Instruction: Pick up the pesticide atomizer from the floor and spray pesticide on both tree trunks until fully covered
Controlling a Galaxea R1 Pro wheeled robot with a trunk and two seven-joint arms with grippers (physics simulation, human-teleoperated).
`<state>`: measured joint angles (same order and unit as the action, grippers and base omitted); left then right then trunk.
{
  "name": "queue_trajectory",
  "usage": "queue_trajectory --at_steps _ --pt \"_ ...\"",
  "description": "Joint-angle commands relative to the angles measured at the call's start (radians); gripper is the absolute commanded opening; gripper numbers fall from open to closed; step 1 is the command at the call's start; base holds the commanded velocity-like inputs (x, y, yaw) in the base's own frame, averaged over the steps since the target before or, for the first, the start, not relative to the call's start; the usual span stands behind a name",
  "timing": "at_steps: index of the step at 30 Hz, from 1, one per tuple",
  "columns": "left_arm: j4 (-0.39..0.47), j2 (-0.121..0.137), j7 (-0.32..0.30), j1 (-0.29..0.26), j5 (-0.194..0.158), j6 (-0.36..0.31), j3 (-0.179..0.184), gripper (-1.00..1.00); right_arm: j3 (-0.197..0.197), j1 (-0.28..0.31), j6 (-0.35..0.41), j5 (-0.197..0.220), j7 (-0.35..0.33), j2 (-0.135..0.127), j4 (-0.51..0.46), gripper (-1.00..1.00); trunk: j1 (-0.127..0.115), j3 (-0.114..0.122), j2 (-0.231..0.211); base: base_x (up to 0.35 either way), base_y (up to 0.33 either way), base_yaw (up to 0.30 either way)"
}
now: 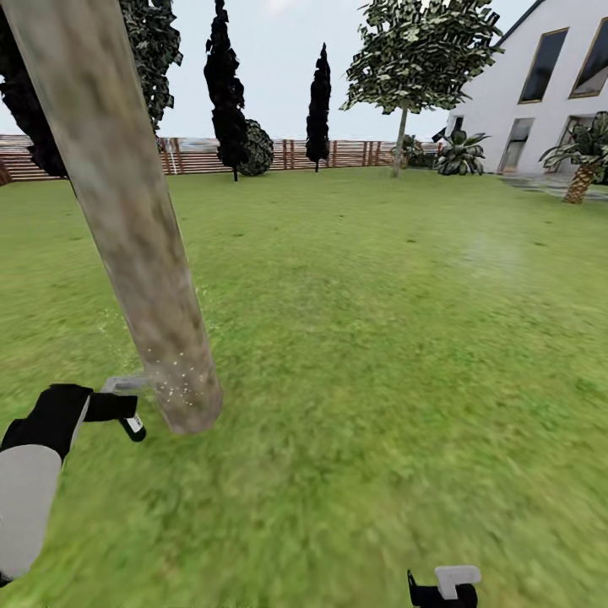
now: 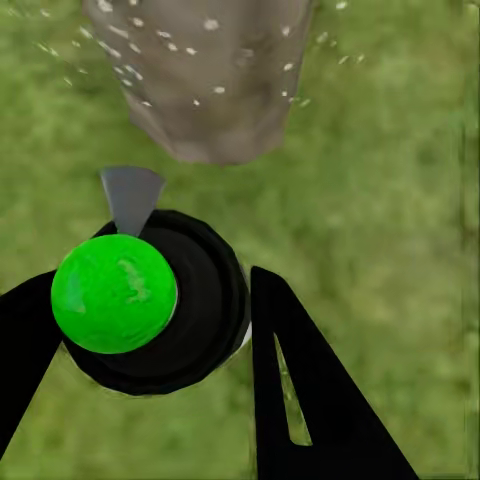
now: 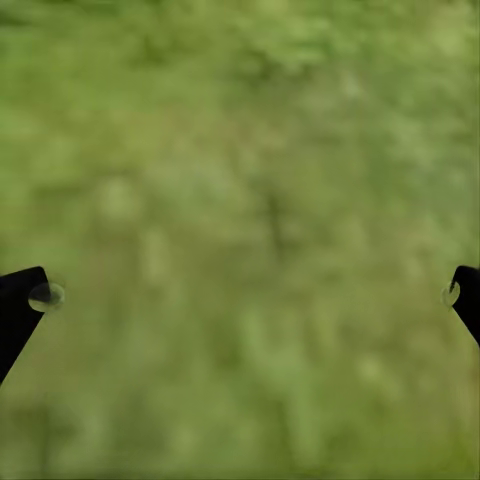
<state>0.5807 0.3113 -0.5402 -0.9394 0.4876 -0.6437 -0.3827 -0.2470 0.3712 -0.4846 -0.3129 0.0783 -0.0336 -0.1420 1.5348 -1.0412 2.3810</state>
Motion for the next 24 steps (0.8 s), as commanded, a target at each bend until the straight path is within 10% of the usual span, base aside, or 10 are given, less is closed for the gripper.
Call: queue_trajectory --at_steps 1,5,24 --pt "0.059 -0.004 -0.023 0.005 0.003 -0.013 0.029 -1.0 0.0 0.0 0.0 0.0 0.001 0.0 0.0 1.0 0.0 0.0 0.0 0.0 0.0 0.0" --pt "0.151 -0.002 -0.031 0.017 -0.003 -0.104 0.107 -1.0 0.0 0.0 0.0 0.0 0.001 0.0 0.0 1.0 0.0 0.0 0.0 0.0 0.0 0.0" --pt "0.164 0.008 -0.089 0.021 -0.003 -0.108 0.108 -1.0 0.0 0.0 0.0 0.0 0.001 -0.007 0.0 1.0 0.0 0.0 0.0 0.064 -0.189 0.114"
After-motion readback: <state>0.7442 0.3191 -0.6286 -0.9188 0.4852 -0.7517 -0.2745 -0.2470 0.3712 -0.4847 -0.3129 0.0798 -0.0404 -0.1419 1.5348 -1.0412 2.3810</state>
